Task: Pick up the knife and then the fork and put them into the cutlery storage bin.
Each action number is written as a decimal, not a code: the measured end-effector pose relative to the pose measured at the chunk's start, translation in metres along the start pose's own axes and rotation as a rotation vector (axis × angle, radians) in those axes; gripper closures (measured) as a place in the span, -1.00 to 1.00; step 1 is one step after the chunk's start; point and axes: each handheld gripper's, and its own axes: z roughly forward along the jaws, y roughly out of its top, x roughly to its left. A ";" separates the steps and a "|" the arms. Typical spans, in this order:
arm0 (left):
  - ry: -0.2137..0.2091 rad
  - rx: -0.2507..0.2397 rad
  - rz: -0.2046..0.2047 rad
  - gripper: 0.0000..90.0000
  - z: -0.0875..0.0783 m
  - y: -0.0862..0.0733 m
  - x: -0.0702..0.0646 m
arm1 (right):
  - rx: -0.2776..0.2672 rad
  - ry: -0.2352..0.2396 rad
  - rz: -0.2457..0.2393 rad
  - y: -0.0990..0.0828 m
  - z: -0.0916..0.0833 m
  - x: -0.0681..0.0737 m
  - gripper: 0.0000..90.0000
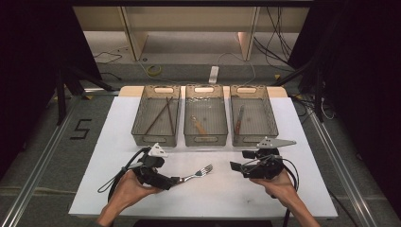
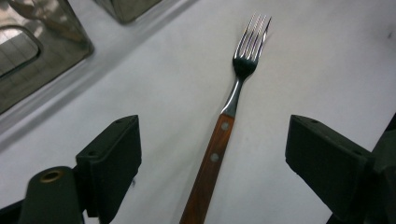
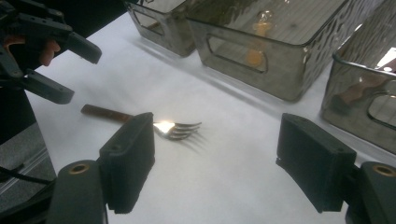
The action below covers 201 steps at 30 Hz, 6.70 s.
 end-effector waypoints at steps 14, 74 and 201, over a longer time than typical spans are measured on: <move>0.000 0.065 0.004 -0.55 0.007 -0.001 0.001 | -0.042 -0.005 -0.012 -0.014 -0.008 0.007 -0.40; 0.015 0.374 0.178 0.59 0.046 0.002 -0.009 | -0.034 0.013 -0.019 -0.021 -0.013 0.014 -0.43; -0.137 -0.184 0.137 0.40 0.013 0.038 -0.055 | -0.047 0.302 0.275 0.016 0.053 0.040 0.79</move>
